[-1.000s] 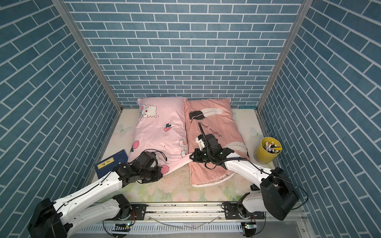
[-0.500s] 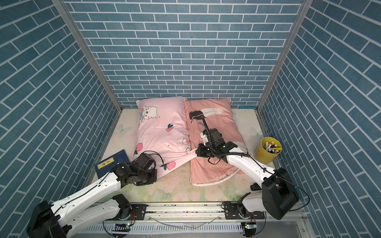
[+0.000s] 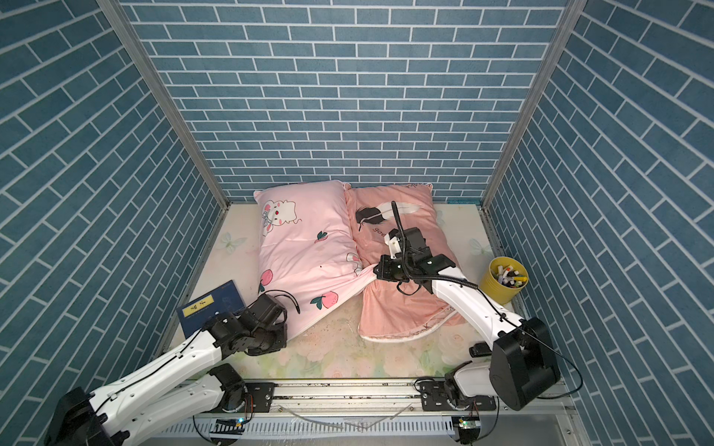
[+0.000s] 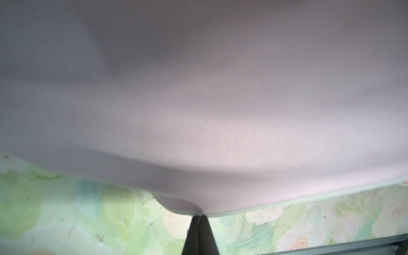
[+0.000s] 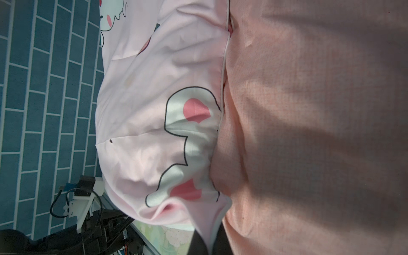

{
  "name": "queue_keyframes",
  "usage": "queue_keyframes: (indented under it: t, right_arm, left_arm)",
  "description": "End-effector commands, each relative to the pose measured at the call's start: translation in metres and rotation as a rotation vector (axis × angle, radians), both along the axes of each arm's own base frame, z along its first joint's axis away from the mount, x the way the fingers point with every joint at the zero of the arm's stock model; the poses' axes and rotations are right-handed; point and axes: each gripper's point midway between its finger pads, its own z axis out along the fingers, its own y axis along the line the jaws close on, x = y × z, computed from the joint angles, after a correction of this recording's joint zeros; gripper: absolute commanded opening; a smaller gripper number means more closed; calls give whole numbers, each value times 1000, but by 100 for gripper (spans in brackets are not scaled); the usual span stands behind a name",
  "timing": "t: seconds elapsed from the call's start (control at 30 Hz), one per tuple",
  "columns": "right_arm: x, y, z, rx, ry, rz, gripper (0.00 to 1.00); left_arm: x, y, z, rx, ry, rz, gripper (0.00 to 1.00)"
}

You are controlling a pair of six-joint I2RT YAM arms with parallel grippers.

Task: Zip up pillowcases
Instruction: Zip the zipper on the pillowcase.

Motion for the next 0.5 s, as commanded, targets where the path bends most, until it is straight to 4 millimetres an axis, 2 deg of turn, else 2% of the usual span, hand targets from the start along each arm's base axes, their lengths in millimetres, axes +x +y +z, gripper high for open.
queue_keyframes:
  t: [0.0, 0.17, 0.33, 0.47]
  right_arm:
    - [35, -8, 41, 25, -147, -60, 0]
    - [40, -7, 51, 60, -163, -69, 0]
    - [43, -4, 72, 114, -204, -67, 0]
    - [42, -3, 72, 118, -195, -63, 0]
  left_arm:
    - [-14, 21, -11, 81, 54, 32, 0]
    - [-11, 27, -10, 122, 47, 43, 0]
    - [-7, 28, -7, 143, 39, 33, 0]
    - [-5, 30, -6, 164, 30, 29, 0]
